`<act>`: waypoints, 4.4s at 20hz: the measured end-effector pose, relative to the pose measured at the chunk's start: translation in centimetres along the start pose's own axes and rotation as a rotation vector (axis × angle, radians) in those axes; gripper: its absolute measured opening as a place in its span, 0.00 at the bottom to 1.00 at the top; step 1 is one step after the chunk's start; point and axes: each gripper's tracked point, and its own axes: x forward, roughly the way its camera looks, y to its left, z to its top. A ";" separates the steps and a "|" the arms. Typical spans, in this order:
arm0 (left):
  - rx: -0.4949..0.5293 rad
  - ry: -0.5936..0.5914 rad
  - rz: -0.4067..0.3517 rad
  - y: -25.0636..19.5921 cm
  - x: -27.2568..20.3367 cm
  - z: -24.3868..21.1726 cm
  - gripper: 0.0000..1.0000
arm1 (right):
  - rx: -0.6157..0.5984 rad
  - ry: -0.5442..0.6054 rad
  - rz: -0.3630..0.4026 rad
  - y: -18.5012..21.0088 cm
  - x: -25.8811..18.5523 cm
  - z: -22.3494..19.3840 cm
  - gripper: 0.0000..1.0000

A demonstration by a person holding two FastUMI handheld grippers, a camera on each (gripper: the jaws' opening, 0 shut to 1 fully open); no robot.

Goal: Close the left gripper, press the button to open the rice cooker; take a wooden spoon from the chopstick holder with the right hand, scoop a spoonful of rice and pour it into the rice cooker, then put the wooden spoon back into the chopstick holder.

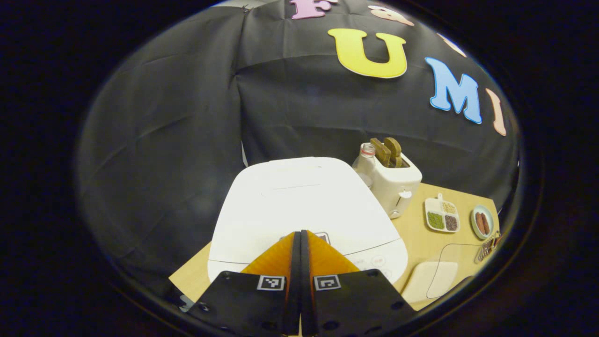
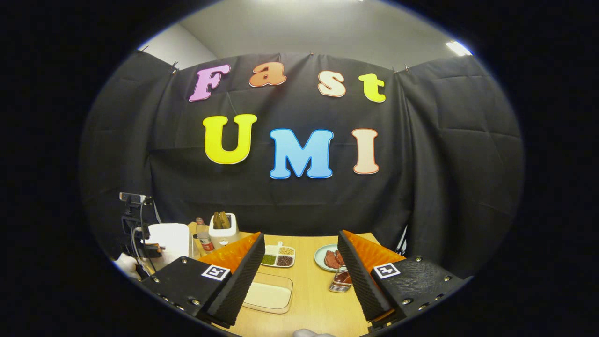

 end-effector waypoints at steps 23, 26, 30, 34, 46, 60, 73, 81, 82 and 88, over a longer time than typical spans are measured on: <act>0.095 -0.594 -0.307 -8.3 -23.2 14.0 0.12 | 0.026 -0.066 -0.023 -0.4 -0.4 0.2 0.96; 0.093 -0.599 -0.343 -8.9 -24.5 12.9 1.00 | 0.019 -0.063 -0.038 -1.2 -0.7 -0.1 0.95; 0.101 -0.681 -0.328 -9.0 -27.1 14.0 0.96 | 0.023 -0.068 -0.053 -1.7 -1.2 -0.5 0.95; 0.101 -0.698 -0.368 -10.0 -28.7 14.1 0.99 | 0.020 -0.067 -0.067 -2.3 -1.3 -1.3 0.95; 0.087 -0.678 -0.408 -12.7 -29.5 12.7 0.97 | 0.138 0.080 -0.147 -8.4 2.0 -12.7 0.96; 0.093 -0.560 -0.357 -21.4 -24.1 11.0 0.99 | 0.427 0.269 -0.180 -19.2 19.5 -26.2 0.98; 0.132 -0.514 -0.288 -25.4 -21.0 10.4 0.96 | 0.525 0.304 -0.198 -23.4 27.7 -28.2 0.90; 0.144 -0.541 -0.286 -25.4 -21.5 10.8 0.99 | 0.526 0.311 -0.169 -22.5 27.5 -27.4 0.24; 0.140 -0.537 -0.284 -25.1 -21.4 10.7 0.97 | 0.529 0.312 -0.169 -22.4 27.4 -27.2 0.24; 0.132 -0.529 -0.275 -21.3 -20.6 10.3 0.99 | 0.422 0.234 -0.183 -21.4 25.8 -21.6 0.19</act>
